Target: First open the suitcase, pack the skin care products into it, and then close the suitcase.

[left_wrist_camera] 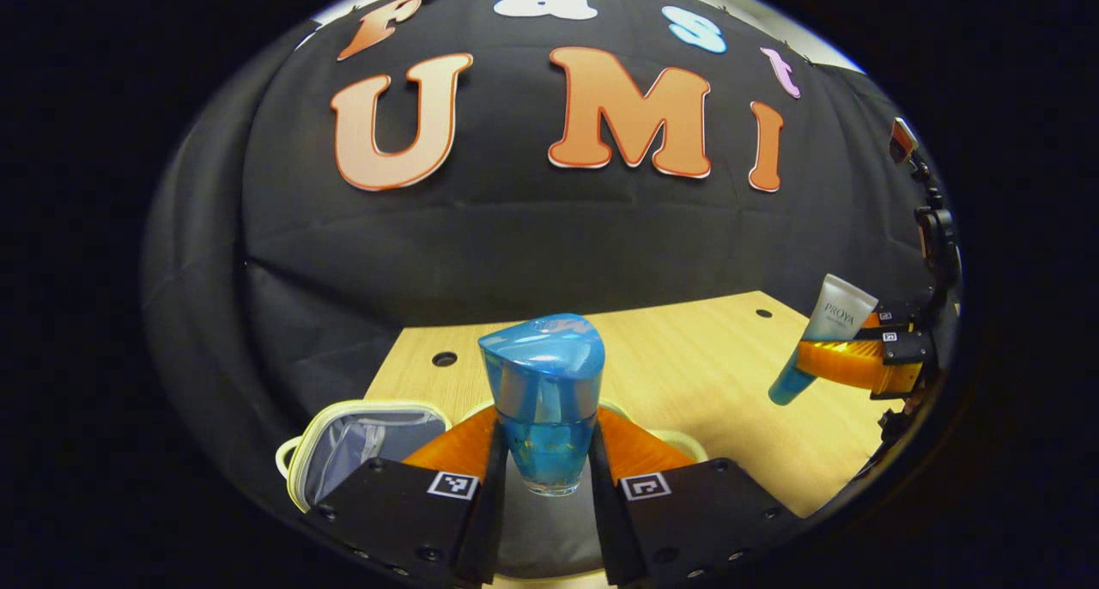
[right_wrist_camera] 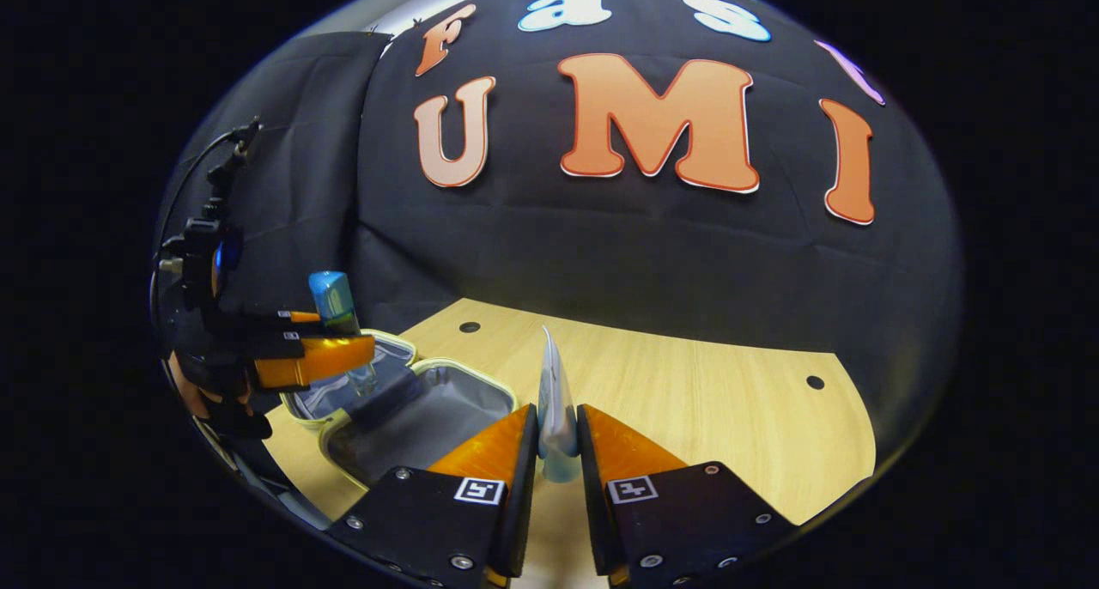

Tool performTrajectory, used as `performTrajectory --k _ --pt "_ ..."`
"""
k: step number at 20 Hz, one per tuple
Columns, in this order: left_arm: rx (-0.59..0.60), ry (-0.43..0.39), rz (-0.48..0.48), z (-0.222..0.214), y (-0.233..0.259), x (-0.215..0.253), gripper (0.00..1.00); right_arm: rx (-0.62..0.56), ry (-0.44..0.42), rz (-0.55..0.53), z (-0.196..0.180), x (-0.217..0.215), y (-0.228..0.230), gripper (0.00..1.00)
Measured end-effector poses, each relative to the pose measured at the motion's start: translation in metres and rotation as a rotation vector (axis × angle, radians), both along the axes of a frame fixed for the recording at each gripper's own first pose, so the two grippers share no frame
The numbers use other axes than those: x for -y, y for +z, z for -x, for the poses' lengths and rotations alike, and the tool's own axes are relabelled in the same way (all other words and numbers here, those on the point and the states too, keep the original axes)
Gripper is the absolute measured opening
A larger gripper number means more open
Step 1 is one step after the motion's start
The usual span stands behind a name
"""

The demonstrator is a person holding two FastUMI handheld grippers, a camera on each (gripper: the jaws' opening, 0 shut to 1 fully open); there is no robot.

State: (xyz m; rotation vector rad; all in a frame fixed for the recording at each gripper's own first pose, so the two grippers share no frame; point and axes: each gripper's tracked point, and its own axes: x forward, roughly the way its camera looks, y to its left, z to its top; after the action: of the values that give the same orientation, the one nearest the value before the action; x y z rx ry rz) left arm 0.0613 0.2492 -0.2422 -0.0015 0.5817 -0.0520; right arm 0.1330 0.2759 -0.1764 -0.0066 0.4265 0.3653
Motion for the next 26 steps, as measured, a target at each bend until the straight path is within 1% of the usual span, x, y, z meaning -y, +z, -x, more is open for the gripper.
performTrajectory --k 2,5,8,13,17,20,22,26 --pt "-0.074 -0.015 0.012 0.004 -0.023 -0.010 0.46 -0.018 -0.012 -0.007 0.004 -0.018 -0.002 0.30" --pt "-0.169 -0.044 0.061 0.015 -0.055 -0.015 0.46 -0.044 -0.014 -0.012 0.010 -0.040 -0.006 0.30" --pt "-0.243 -0.057 0.086 0.010 -0.068 -0.009 0.46 -0.076 -0.001 -0.018 0.017 -0.060 -0.011 0.30" --pt "-0.403 -0.046 0.133 0.019 -0.095 -0.006 0.46 -0.135 0.034 -0.031 0.026 -0.088 -0.020 0.30" --pt "-0.527 -0.040 0.148 0.027 -0.111 -0.001 0.46 -0.180 0.076 -0.025 0.026 -0.103 -0.034 0.30" --pt "-0.588 -0.024 0.161 0.031 -0.120 0.001 0.46 -0.217 0.088 -0.045 0.020 -0.112 -0.043 0.30" --pt "-0.614 -0.032 0.164 0.031 -0.122 0.003 0.46 -0.242 0.094 -0.058 0.017 -0.114 -0.048 0.30" --pt "-0.653 -0.025 0.125 0.024 -0.131 0.004 0.46 -0.281 0.098 -0.045 0.010 -0.115 -0.062 0.30"
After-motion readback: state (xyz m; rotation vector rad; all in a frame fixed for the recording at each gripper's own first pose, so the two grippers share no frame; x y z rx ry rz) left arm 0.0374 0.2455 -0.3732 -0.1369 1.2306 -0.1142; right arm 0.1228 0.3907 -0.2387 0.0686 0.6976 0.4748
